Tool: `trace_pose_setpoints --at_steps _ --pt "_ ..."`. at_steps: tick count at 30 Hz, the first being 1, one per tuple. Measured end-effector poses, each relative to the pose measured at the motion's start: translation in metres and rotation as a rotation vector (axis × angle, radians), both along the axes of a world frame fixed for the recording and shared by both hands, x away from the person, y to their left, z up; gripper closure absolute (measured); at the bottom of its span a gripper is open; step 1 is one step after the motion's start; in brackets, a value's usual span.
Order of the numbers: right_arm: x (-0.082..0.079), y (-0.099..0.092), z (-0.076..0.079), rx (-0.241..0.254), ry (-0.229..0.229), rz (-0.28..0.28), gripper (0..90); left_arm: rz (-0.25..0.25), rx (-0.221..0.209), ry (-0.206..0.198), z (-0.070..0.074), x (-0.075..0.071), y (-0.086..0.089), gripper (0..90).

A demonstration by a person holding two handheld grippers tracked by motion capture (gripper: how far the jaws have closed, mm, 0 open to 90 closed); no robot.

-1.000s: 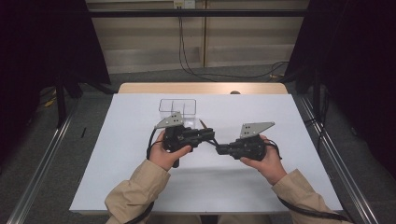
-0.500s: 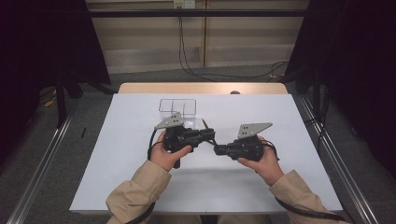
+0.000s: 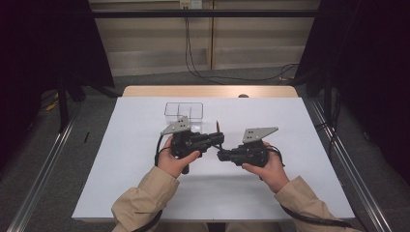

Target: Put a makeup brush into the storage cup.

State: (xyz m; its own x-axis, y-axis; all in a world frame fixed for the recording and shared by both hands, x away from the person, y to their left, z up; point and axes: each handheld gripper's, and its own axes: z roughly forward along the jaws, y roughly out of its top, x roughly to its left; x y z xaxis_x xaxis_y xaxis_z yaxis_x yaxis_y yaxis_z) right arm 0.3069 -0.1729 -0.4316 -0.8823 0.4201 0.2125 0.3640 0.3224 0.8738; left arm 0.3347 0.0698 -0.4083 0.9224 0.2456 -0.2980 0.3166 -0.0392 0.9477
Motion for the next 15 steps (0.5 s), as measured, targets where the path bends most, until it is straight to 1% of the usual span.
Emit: trace_pose_setpoints --at_steps 15 --pt "-0.0004 0.0003 -0.0003 0.010 0.002 -0.004 84.4 -0.001 -0.003 -0.024 0.0003 -0.0014 -0.0015 82.9"
